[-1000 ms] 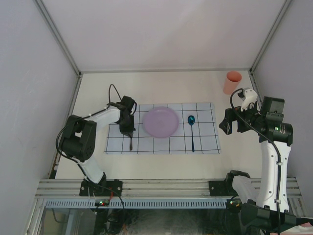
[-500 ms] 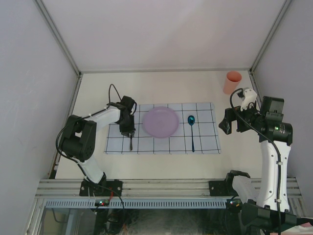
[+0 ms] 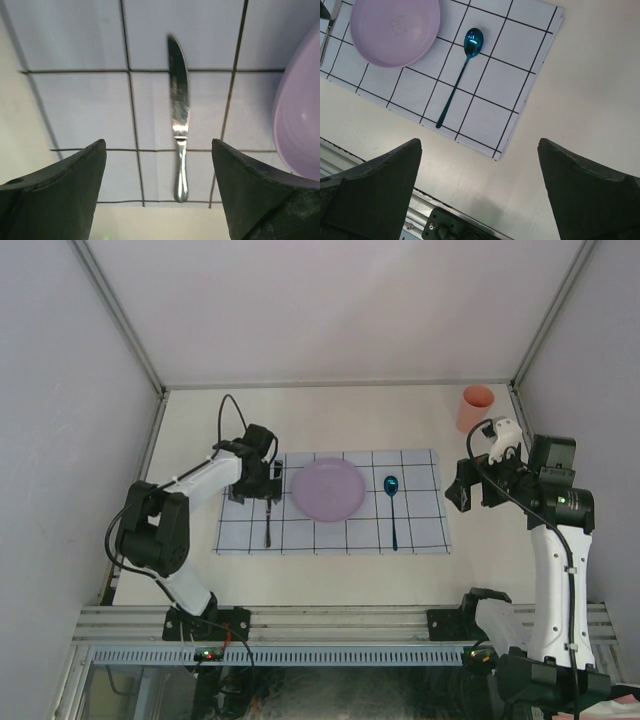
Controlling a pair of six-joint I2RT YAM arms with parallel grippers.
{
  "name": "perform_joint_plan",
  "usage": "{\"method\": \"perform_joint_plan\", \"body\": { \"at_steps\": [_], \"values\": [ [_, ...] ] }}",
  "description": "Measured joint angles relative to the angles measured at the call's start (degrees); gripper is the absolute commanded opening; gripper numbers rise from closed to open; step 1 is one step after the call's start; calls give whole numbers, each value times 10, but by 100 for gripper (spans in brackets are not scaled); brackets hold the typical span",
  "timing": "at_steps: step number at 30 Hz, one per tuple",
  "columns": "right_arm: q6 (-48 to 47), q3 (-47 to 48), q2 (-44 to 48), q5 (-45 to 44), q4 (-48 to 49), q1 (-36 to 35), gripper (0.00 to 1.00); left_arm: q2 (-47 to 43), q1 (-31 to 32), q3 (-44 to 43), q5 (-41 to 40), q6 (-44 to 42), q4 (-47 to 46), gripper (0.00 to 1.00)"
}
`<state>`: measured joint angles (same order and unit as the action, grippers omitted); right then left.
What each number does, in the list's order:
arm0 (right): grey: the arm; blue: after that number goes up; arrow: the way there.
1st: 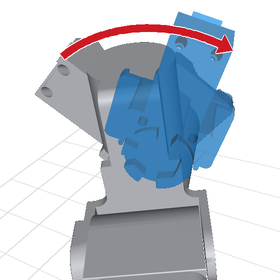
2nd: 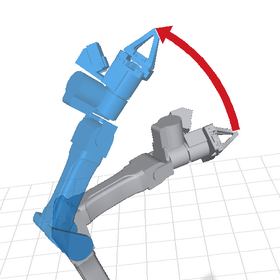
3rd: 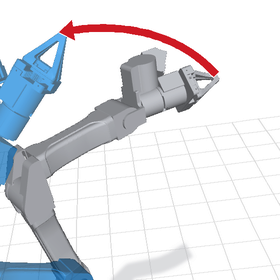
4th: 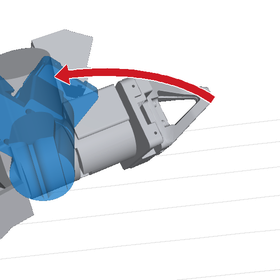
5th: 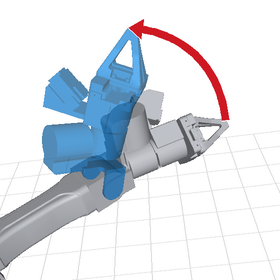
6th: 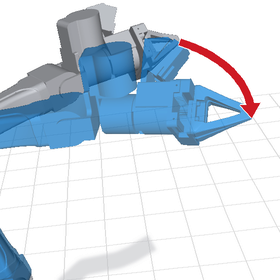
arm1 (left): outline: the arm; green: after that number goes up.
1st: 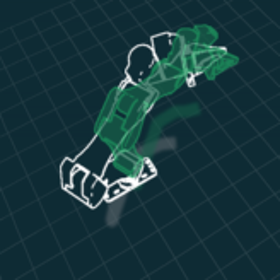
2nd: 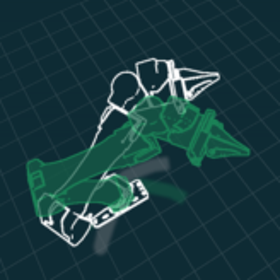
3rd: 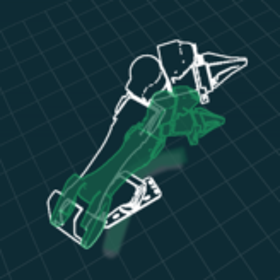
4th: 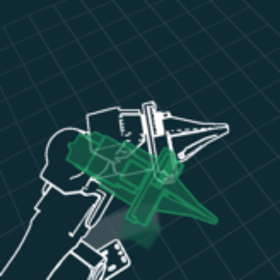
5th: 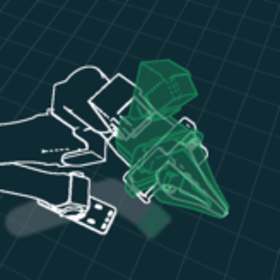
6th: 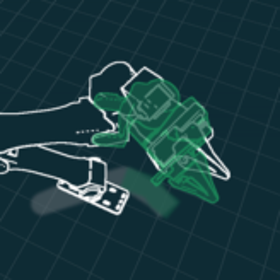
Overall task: Set the dinner table for one person
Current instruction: Adjust the knife on the napkin.
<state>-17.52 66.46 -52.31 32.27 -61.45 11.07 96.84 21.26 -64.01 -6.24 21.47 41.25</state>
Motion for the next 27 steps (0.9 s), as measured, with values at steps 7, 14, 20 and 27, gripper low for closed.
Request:
{"method": "perform_joint_plan", "body": {
  "at_steps": [7,14,20,27],
  "values": [
    [4,-24,-11,-71,60,-51,100,-29,0,-48,-128,-66,-1,88],
    [-2,-20,-71,-127,141,-103,100,-74,-10,-65,-231,-142,-11,88],
    [-19,164,-264,-194,135,-108,100,-112,-45,-93,-265,-188,-3,87],
    [-72,372,-464,-241,120,-87,100,-149,-52,-112,-293,-237,-13,87]
  ]
}}
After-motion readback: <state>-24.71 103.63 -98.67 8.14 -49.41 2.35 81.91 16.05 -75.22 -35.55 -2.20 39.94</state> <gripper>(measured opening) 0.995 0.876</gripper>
